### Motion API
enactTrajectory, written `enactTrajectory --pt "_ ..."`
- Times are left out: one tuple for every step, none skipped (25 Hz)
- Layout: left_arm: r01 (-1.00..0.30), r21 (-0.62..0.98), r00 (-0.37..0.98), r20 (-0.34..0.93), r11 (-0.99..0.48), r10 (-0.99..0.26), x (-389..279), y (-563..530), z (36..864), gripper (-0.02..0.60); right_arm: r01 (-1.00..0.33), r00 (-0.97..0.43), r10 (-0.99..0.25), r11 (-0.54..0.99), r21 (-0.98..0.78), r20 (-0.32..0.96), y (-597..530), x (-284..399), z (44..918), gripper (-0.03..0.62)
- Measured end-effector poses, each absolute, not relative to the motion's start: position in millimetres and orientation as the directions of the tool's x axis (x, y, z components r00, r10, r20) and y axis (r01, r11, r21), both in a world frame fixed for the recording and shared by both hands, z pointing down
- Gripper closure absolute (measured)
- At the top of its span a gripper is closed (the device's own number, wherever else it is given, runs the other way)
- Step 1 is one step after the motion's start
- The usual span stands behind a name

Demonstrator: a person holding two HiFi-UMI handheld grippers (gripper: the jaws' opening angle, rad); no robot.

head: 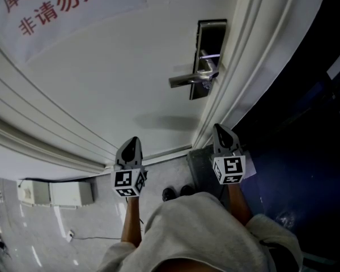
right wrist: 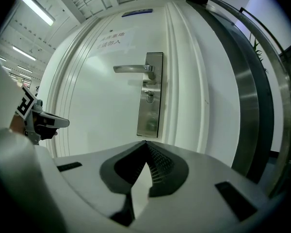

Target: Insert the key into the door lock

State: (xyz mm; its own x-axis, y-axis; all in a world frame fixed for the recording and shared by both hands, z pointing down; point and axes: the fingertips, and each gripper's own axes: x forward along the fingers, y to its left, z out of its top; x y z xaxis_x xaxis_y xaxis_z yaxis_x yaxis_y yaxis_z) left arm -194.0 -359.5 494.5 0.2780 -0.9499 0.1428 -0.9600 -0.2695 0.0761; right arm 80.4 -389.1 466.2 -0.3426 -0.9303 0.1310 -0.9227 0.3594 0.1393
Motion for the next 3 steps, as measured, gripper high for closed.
enactTrajectory --pt "-0.960 0.073 0.278 0.147 -0.270 -0.949 -194.1 -359.3 494.9 0.563 -0.922 -0.343 -0.930 0.360 0.140 0.132 -389.2 80.4 466.5 0.574" --pt "-0.960 0.071 0.278 0.150 -0.270 -0.949 -194.1 -359.1 495.2 0.563 -0.922 -0.342 -0.930 0.360 0.141 0.134 -389.2 80.4 466.9 0.574" --pt "-0.960 0.070 0.278 0.152 -0.270 -0.949 -194.0 -359.0 495.2 0.563 -0.922 -0.342 -0.930 0.360 0.142 0.135 -389.2 80.4 467.3 0.574"
